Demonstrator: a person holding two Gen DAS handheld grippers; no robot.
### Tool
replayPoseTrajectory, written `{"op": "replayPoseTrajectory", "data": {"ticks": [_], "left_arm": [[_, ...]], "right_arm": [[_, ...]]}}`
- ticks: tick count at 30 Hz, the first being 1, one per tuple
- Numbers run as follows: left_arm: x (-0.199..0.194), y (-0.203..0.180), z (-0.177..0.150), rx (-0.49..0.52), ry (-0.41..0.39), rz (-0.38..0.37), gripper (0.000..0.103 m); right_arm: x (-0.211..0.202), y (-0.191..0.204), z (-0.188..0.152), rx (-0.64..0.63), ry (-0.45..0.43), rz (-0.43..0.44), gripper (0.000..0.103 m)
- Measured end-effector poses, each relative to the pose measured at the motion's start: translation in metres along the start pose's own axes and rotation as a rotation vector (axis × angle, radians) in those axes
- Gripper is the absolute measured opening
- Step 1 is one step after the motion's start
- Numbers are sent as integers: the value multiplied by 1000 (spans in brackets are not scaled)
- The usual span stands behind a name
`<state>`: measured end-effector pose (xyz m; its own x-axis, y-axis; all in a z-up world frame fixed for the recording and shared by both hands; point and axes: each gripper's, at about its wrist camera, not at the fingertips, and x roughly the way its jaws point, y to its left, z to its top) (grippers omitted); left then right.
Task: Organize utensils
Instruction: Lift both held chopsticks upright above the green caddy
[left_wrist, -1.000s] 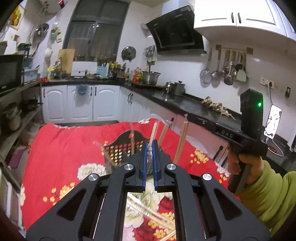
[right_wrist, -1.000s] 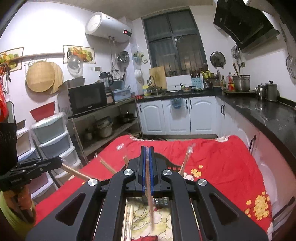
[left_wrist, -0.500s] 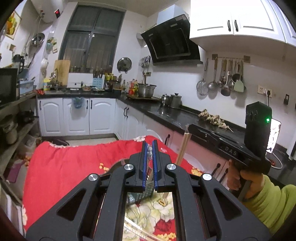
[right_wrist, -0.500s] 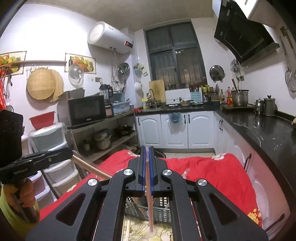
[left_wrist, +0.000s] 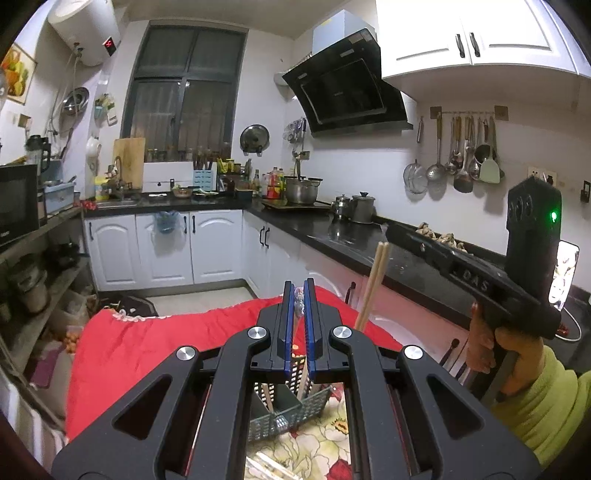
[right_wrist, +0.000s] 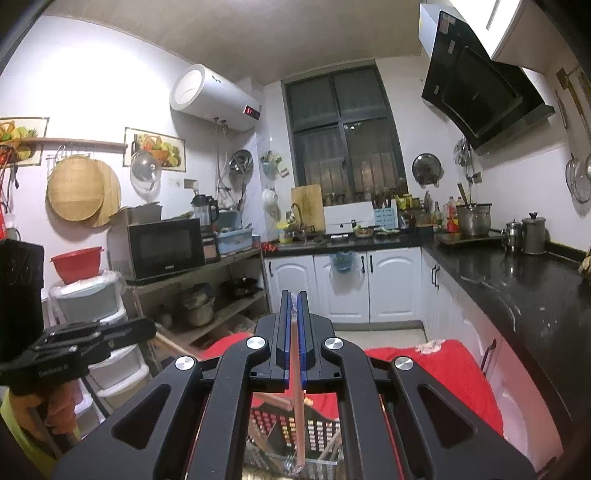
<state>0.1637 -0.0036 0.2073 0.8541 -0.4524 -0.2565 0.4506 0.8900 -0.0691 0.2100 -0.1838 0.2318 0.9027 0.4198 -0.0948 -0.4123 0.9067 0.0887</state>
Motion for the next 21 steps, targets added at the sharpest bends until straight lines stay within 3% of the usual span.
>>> {"op": "replayPoseTrajectory", "data": {"ticks": [9,21], "left_arm": [[10,-4,1,30,20,16,3],[33,-1,-20,37,90,15,3]], "right_arm": [[20,-6,8,-6,-48,-24,3],[43,-7,-7,-17,-28,-26,3]]}}
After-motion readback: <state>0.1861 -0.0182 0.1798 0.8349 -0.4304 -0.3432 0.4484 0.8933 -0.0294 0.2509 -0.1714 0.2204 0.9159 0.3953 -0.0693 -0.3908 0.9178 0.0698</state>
